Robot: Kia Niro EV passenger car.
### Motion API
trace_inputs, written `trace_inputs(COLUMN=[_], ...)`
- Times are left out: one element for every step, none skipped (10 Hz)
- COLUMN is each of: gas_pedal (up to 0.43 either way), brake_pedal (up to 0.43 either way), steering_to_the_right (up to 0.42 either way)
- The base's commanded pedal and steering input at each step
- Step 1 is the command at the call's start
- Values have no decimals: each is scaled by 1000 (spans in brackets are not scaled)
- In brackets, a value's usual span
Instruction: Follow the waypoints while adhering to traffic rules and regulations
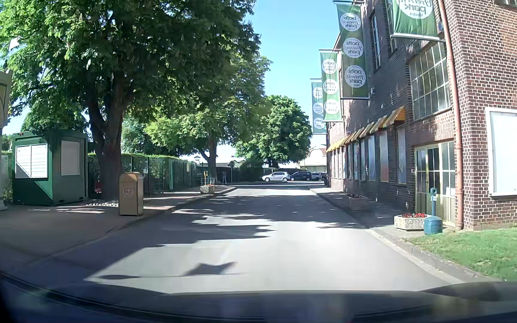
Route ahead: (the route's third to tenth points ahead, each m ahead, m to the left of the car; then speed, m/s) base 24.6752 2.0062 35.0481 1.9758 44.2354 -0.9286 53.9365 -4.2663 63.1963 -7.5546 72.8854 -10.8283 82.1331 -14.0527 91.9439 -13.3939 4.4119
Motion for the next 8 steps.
trace_inputs(gas_pedal=[79,79,79,79,79,79,79,79], brake_pedal=[6,6,6,6,6,6,6,6], steering_to_the_right=[-2,-2,-2,-2,-2,-2,-2,-2])
